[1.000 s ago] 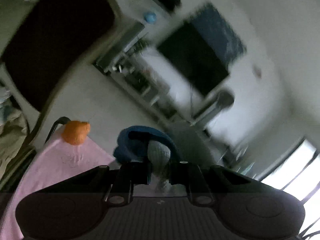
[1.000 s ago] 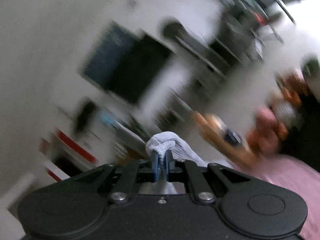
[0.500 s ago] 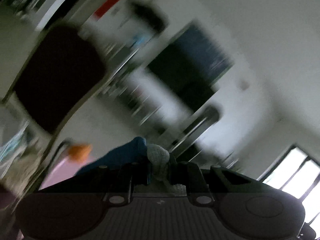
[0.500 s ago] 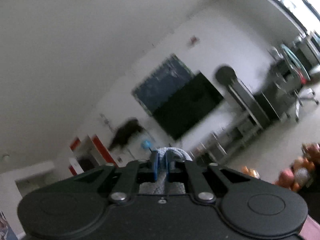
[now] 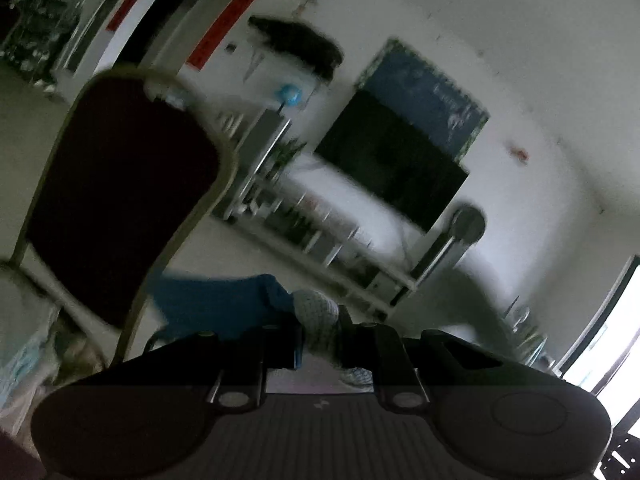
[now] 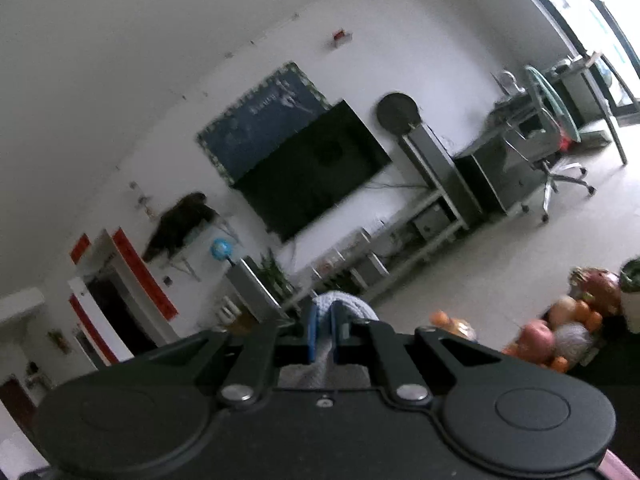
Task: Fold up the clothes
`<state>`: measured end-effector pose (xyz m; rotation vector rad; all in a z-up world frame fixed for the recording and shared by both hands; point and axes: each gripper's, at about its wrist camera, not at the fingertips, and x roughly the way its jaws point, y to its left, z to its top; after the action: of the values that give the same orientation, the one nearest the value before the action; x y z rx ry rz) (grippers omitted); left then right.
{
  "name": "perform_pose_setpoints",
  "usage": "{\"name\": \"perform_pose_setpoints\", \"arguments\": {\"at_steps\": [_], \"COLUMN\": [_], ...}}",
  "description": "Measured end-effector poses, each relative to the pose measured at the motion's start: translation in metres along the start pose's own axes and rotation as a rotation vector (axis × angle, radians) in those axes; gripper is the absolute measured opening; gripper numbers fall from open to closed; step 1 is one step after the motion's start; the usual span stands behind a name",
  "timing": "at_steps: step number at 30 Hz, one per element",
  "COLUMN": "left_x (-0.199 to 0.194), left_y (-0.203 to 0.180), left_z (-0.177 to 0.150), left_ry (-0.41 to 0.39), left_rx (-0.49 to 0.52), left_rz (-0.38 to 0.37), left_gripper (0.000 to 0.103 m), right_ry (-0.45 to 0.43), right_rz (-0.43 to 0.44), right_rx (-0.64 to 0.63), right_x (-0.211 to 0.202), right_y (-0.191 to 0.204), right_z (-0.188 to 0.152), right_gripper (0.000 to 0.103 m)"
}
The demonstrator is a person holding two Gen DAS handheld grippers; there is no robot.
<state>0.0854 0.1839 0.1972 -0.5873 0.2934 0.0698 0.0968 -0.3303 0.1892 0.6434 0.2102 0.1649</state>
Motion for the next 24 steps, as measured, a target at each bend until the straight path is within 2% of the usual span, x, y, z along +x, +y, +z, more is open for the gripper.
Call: {"name": "perform_pose_setpoints", "arguments": {"at_steps": [4, 7, 11, 12, 15, 17, 18, 19, 21, 23, 24], "left_x": [0.036, 0.073, 0.12, 0.122, 0.111, 0.102, 0.097, 0.089, 0.068, 0.048, 0.043], "left_y": [0.035, 0.074, 0.136, 0.148, 0.148, 0.139, 0.134, 0.13, 0.124, 0.126, 0.119], "left_z": [-0.077, -0.153, -0.254, -0.27, -0.265, -0.257, -0.255, -0.256, -0.265, -0.271, -0.27], "left_ry": [0.138, 0.272, 0.504, 0.534, 0.499, 0.483, 0.488, 0.491, 0.496, 0.492, 0.49], "left_rx": [0.016, 0.018, 0.034, 0.031, 0.065, 0.122, 0.151, 0.174, 0.189, 0.167, 0.147], "left_rz": [0.113, 0.226, 0.459, 0.498, 0.491, 0.485, 0.494, 0.51, 0.545, 0.538, 0.52], "left_gripper": [0.014, 0.015, 0.016, 0.018, 0.018, 0.023, 0.026, 0.026, 0.026, 0.026, 0.027], "right_ry": [0.141, 0.252, 0.457, 0.514, 0.537, 0.538, 0.538, 0.539, 0.54, 0.541, 0.549], "right_rz": [-0.109, -0.203, -0.38, -0.427, -0.471, -0.491, -0.501, -0.511, -0.531, -0.475, -0.455], "right_rx": [0.028, 0.061, 0.019, 0.006, 0.006, 0.01, 0.013, 0.015, 0.019, 0.057, 0.056], "right_x": [0.029, 0.051, 0.079, 0.086, 0.079, 0.072, 0.069, 0.066, 0.059, 0.058, 0.061], "right_y": [-0.064, -0.117, -0.183, -0.199, -0.211, -0.215, -0.218, -0.22, -0.224, -0.227, -0.223], "right_z": [-0.059, -0.115, -0.208, -0.231, -0.238, -0.236, -0.235, -0.234, -0.232, -0.231, -0.233], "right_gripper": [0.007, 0.007, 0.007, 0.006, 0.002, 0.002, 0.003, 0.006, 0.006, 0.008, 0.013]}}
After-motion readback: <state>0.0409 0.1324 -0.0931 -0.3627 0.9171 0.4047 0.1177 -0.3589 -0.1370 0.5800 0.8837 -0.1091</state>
